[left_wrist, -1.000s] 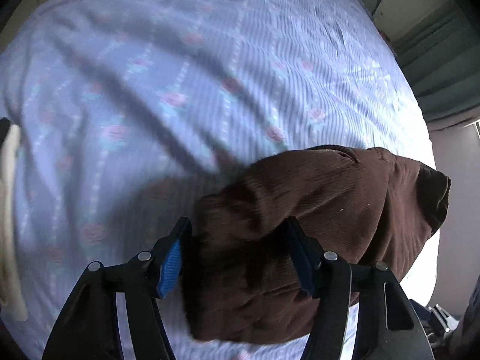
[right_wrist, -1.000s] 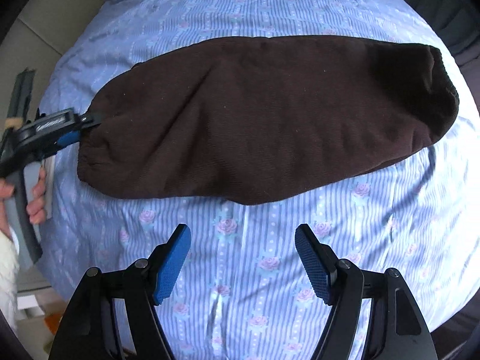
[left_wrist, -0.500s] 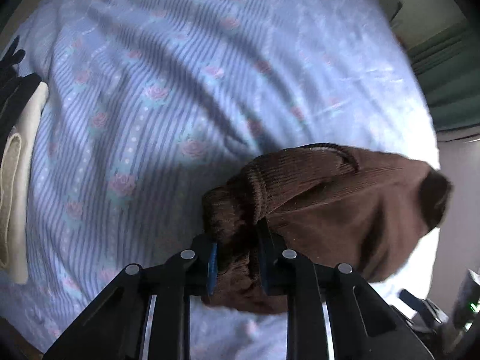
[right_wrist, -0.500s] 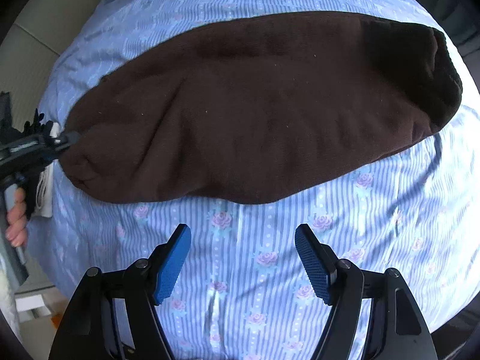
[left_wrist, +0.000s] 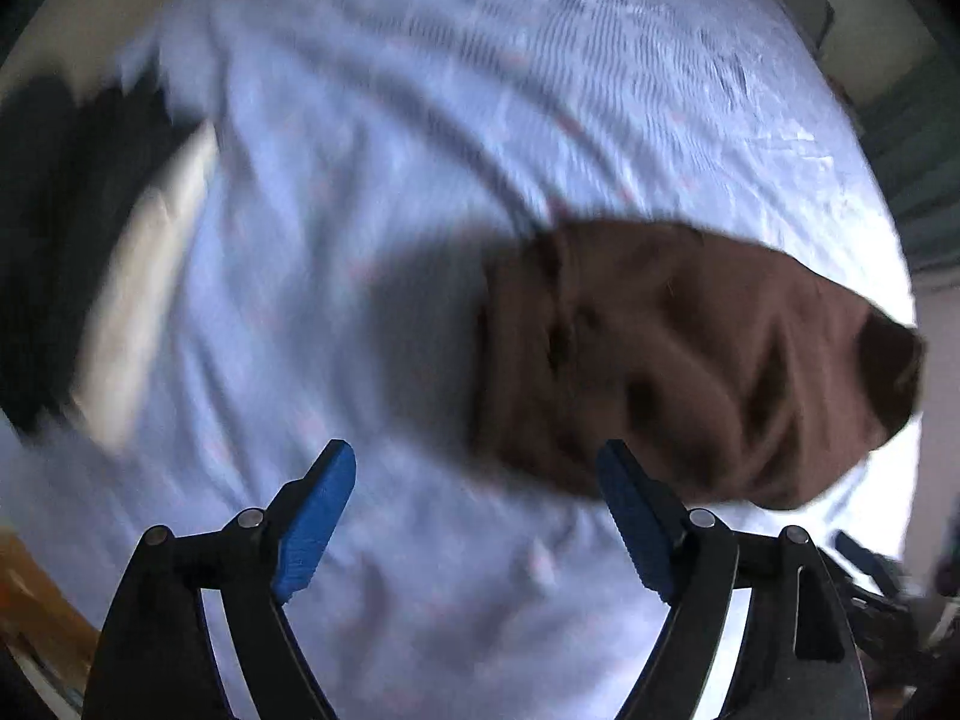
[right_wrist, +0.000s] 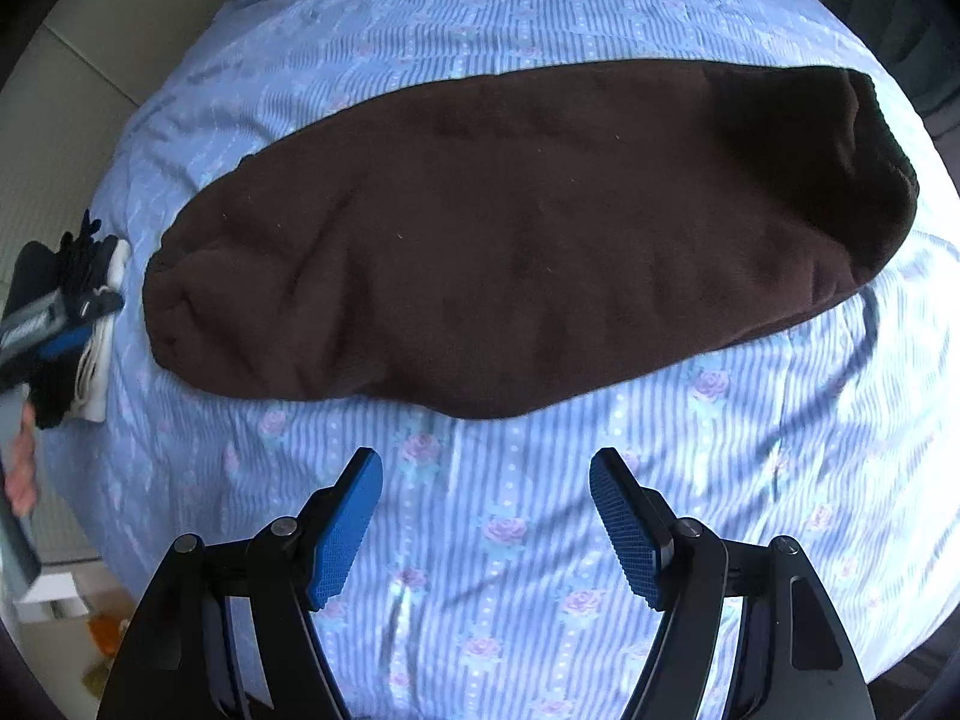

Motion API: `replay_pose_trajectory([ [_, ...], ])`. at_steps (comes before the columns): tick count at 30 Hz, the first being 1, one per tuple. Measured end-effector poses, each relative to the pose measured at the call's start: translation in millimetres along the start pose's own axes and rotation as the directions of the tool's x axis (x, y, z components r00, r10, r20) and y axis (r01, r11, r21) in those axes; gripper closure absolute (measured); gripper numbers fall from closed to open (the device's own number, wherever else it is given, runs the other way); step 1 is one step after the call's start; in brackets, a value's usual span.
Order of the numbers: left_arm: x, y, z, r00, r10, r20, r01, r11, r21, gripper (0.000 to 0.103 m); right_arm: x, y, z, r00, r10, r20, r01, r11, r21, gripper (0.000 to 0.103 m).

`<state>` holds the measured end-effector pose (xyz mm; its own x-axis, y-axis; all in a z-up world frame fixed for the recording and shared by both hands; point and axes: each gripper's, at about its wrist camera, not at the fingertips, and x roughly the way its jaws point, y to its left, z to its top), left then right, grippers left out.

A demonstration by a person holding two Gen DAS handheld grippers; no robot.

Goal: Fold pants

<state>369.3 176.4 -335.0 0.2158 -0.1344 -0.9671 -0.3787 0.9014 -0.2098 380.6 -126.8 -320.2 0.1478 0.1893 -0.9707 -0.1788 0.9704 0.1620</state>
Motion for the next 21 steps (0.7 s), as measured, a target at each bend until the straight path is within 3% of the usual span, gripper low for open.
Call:
replay_pose_trajectory([
  [2, 17.1, 1.2, -10.7, 0.996, -0.08, -0.033, 0.076, 0.992, -0.103, 0.021, 2.5, -4.4, -3.1, 1.0, 0.006, -0.006, -0.006, 1.0, -0.008, 0.03],
  [4, 35.3, 6.2, -18.9, 0.982, -0.183, -0.036, 0.169, 0.957, -0.235, 0.021, 4.9, -7.5, -6.1, 1.0, 0.0, -0.013, 0.0, 1.0, -0.021, 0.03],
  [6, 49.0, 5.2, -21.2, 0.976, -0.219, -0.016, 0.202, 0.925, -0.323, 0.022, 5.2, -11.0, -7.4, 1.0, -0.007, -0.013, 0.007, 1.0, -0.026, 0.03],
  [9, 62.4, -2.5, -18.2, 0.962, -0.273, 0.011, 0.257, 0.89, -0.376, 0.021, 7.2, -16.1, -8.3, 1.0, 0.006, -0.02, -0.007, 1.0, -0.016, 0.031],
  [11, 71.2, -9.1, -14.3, 0.958, -0.285, 0.01, 0.266, 0.883, -0.387, 0.024, 8.8, -18.9, -8.3, 1.0, 0.014, -0.022, -0.014, 1.0, -0.011, 0.03],
  [12, 74.0, -12.7, -11.6, 0.961, -0.277, 0.015, 0.262, 0.886, -0.383, 0.034, 9.5, -19.0, -8.7, 1.0, 0.019, -0.022, -0.019, 1.0, -0.011, 0.03],
  [16, 82.9, -14.0, -2.0, 0.967, -0.256, -0.008, 0.231, 0.888, -0.398, 0.054, 15.2, -15.5, -8.2, 0.999, 0.024, -0.029, -0.024, 1.0, -0.007, 0.031],
  [18, 73.9, -12.6, 0.1, 0.967, -0.254, -0.011, 0.229, 0.891, -0.393, 0.072, 18.6, -13.2, -8.0, 0.999, 0.04, -0.037, -0.04, 0.999, -0.006, 0.032],
  [21, 38.4, -11.2, 3.0, 0.963, -0.265, 0.054, 0.265, 0.882, -0.391, 0.076, 17.3, -4.9, -8.3, 0.994, 0.098, -0.042, -0.099, 0.995, -0.017, 0.037],
])
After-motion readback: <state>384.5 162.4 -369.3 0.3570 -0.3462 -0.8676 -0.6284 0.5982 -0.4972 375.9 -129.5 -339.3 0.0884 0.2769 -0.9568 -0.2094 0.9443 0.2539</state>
